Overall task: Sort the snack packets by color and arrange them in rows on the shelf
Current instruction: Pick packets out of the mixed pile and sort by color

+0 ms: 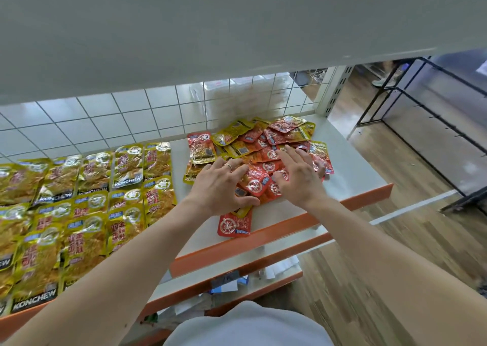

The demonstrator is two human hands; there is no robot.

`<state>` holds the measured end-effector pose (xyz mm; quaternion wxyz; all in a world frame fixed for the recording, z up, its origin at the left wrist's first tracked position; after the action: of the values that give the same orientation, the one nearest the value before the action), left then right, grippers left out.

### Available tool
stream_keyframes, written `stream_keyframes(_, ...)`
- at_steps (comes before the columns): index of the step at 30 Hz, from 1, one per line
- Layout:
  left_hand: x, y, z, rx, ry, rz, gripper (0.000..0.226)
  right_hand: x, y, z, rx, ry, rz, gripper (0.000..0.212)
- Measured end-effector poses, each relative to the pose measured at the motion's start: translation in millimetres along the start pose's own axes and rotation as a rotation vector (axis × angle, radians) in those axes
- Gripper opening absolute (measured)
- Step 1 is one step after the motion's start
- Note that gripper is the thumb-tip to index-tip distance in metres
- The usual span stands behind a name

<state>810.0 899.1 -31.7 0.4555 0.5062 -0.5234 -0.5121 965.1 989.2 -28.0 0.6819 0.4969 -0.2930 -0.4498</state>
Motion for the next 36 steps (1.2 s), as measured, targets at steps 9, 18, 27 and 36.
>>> stream_keyframes(9, -9, 10, -25, -0.120, -0.081, -0.147, 0.041, -14, 12, -46, 0.032, -0.169, -0.024, 0.059)
stream_keyframes(18, -23, 37, -30, 0.668, 0.221, -0.445, 0.025, -24, 18, -82, 0.036, -0.122, 0.172, 0.045)
stream_keyframes(27, -27, 4, -43, 1.341, 0.604, -0.439, 0.033, -9, 24, -108, -0.005, 0.046, 0.416, 0.067)
stream_keyframes(36, -13, 5, -81, 1.369, 0.697, -0.454, 0.022, -6, 27, -121, 0.006, 0.198, 0.371, 0.070)
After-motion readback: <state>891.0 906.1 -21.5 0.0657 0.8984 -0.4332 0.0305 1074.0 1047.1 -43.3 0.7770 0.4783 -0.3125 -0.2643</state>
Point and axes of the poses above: each hand's wrist, its own x-axis away from the middle knuckle, its own y-axis out of the back of the hand, z = x × y, the point moved 8 cm from there along -x, towards the middle knuckle, and after that the axes turned 3 degrees about -y, right-handed, at the moved point
